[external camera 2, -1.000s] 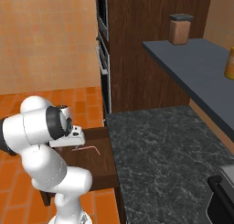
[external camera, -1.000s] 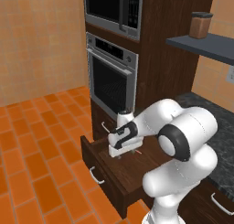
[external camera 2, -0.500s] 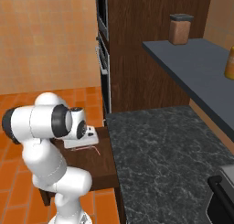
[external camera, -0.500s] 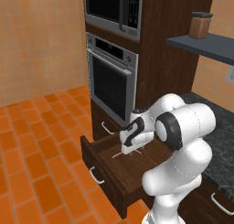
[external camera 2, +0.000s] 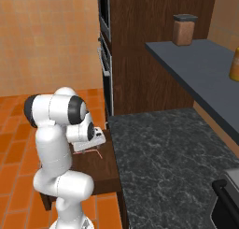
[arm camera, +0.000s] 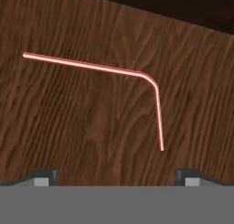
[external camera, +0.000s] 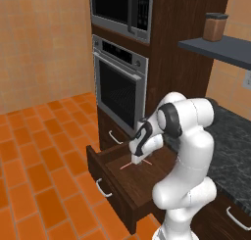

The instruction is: Take a straw from the drawer in front and place it inside the glass cup on the dining counter.

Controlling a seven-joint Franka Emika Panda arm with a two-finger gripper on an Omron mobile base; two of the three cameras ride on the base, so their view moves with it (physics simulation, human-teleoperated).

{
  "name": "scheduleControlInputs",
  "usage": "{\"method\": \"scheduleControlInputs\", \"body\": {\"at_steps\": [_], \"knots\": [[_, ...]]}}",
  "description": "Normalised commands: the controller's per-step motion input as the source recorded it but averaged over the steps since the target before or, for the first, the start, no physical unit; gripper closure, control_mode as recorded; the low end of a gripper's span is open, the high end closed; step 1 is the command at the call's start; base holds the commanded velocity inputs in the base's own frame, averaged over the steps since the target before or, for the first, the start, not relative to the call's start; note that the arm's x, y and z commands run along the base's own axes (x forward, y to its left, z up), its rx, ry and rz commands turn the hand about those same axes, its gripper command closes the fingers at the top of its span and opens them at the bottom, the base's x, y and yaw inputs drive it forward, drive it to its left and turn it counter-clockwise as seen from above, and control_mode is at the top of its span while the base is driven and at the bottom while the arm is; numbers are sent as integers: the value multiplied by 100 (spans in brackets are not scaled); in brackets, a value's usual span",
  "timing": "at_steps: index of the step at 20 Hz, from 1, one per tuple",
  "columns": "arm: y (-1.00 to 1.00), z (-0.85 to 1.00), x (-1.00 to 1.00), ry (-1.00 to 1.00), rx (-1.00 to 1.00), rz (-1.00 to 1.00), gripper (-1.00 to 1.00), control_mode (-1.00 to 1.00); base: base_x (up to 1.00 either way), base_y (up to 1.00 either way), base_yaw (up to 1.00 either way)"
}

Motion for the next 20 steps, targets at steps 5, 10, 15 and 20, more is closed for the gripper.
{"method": "scheduleControlInputs", "body": {"at_steps": [5, 10, 15, 20], "knots": [[0, -46, 41, 0, -2, 4, -100, -100, 0, 0, 0], [-8, -24, 41, 0, 0, 0, -100, -100, 0, 0, 0], [-7, -27, 20, 0, 0, 0, -100, -100, 0, 0, 0], [-8, -26, 18, 0, 0, 0, -100, -100, 0, 0, 0]]}}
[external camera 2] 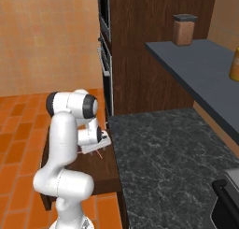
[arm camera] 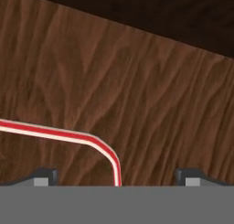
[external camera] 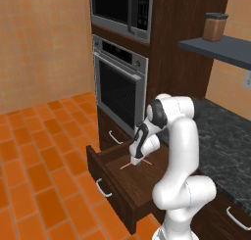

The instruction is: Take a straw from the drawer in front and place it inside the glass cup on the dining counter.

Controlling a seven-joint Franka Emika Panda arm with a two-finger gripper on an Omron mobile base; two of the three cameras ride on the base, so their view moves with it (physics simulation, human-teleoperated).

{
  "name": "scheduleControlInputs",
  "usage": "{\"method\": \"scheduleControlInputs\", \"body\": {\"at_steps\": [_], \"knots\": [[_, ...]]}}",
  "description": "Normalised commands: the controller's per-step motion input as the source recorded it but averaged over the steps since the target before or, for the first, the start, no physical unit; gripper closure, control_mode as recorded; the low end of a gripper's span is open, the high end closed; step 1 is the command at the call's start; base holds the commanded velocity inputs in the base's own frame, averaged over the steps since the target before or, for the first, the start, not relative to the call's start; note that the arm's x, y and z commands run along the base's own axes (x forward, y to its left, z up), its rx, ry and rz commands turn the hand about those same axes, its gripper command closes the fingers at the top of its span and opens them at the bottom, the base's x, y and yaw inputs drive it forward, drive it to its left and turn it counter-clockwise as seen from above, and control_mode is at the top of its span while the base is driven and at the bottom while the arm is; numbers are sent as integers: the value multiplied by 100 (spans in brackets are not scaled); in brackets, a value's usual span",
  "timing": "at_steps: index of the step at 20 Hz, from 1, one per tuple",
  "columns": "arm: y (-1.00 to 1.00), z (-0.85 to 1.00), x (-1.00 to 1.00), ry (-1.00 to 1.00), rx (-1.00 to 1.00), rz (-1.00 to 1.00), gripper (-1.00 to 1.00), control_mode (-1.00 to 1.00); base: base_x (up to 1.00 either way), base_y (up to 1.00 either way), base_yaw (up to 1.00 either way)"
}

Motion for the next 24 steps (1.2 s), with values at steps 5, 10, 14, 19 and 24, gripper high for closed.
{"method": "scheduleControlInputs", "body": {"at_steps": [5, 10, 14, 19, 24], "knots": [[-4, -32, 2, 1, 0, 0, -100, -100, 0, 0, 0], [0, -40, -16, 7, 0, 0, 100, -100, 0, 0, 0], [2, -45, -33, 9, 0, 0, 100, -100, 0, 0, 0], [25, -37, -47, 5, 0, 0, 100, -100, 0, 0, 0], [40, -3, -61, -1, -1, 0, 100, -100, 0, 0, 0]]}}
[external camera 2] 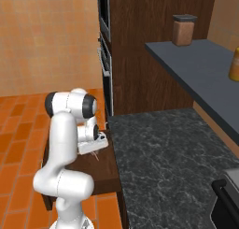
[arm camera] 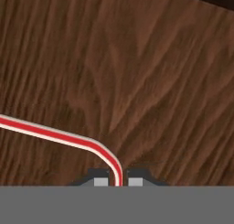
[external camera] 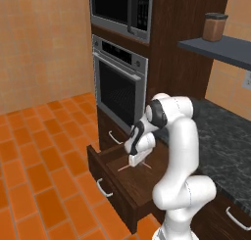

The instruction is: Take a straw from the drawer in front and place it inside the glass cup on the dining counter.

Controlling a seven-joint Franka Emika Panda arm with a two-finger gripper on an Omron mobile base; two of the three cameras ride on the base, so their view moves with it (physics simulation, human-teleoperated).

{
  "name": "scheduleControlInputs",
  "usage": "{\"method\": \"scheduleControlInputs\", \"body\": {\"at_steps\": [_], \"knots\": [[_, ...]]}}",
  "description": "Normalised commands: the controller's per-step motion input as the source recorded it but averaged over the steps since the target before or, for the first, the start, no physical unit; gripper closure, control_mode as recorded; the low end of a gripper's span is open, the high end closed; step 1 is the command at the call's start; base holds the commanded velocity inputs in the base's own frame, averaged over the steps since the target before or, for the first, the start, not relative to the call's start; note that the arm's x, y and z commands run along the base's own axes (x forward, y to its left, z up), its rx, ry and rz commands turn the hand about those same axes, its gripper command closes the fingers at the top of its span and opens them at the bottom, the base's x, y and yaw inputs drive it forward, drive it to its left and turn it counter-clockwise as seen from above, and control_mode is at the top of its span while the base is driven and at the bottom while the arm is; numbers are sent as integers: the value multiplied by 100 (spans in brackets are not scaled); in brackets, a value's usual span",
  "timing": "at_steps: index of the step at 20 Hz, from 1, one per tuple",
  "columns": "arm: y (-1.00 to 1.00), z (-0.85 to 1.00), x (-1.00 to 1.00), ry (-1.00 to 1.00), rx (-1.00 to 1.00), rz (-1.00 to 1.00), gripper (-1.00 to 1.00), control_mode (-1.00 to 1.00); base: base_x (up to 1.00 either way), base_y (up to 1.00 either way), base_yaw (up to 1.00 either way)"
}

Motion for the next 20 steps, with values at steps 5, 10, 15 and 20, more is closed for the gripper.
{"method": "scheduleControlInputs", "body": {"at_steps": [5, 10, 15, 20], "knots": [[14, 50, -42, -13, -1, 0, 100, -100, 0, 0, 0], [0, 100, -11, -23, 0, 0, 100, -100, 0, 0, 0], [7, 100, 0, -8, 0, -4, 100, -100, 0, 0, 0], [9, 100, -1, 0, 0, -11, 100, -100, 0, 0, 0]]}}
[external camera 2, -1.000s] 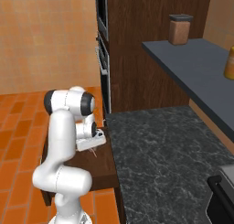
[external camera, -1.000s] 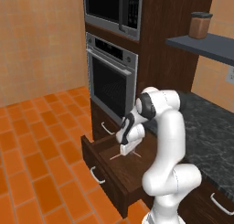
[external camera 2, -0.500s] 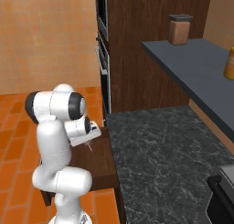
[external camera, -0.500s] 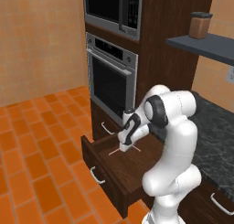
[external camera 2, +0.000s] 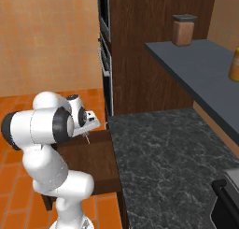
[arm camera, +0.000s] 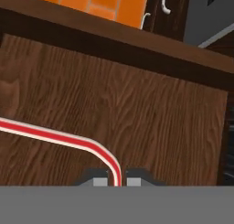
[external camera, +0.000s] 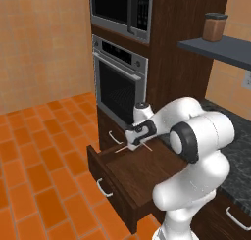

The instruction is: Take a straw from the drawer in front and place it inside the glass cup on the dining counter.

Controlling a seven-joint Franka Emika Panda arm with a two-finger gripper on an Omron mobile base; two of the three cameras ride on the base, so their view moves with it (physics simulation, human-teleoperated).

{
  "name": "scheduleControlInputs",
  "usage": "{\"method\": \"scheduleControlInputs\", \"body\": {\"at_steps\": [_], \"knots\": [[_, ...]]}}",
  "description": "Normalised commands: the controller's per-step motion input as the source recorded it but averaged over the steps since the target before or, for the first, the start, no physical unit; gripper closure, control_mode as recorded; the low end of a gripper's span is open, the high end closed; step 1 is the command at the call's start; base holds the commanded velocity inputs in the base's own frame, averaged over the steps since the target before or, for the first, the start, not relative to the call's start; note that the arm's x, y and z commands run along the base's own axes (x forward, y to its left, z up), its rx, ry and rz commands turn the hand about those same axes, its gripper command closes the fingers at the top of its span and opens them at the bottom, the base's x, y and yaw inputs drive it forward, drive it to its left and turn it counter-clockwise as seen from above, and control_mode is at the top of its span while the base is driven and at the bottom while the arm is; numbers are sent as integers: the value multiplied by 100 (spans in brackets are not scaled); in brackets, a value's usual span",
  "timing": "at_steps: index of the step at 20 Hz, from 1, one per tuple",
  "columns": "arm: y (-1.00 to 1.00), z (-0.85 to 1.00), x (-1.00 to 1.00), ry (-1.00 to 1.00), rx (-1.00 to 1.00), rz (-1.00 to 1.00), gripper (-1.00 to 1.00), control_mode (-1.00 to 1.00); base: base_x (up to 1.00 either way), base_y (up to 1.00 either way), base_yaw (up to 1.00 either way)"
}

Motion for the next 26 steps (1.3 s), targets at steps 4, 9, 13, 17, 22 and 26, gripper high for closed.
{"method": "scheduleControlInputs", "body": {"at_steps": [4, 9, 13, 17, 22, 26], "knots": [[0, 100, -37, 8, 1, -15, 100, -100, 0, 0, 0], [-1, 100, -70, 17, 3, -17, 100, -100, 0, 0, 0], [-1, 99, -88, 15, 3, -17, 100, -100, 0, 0, 0], [-1, 50, -58, 13, 1, -12, 100, -100, 0, 0, 0], [0, 6, -30, 2, 0, -3, 100, 100, -40, 7, -1], [0, 0, 0, 0, 0, 0, 100, 100, -100, 75, 0]]}}
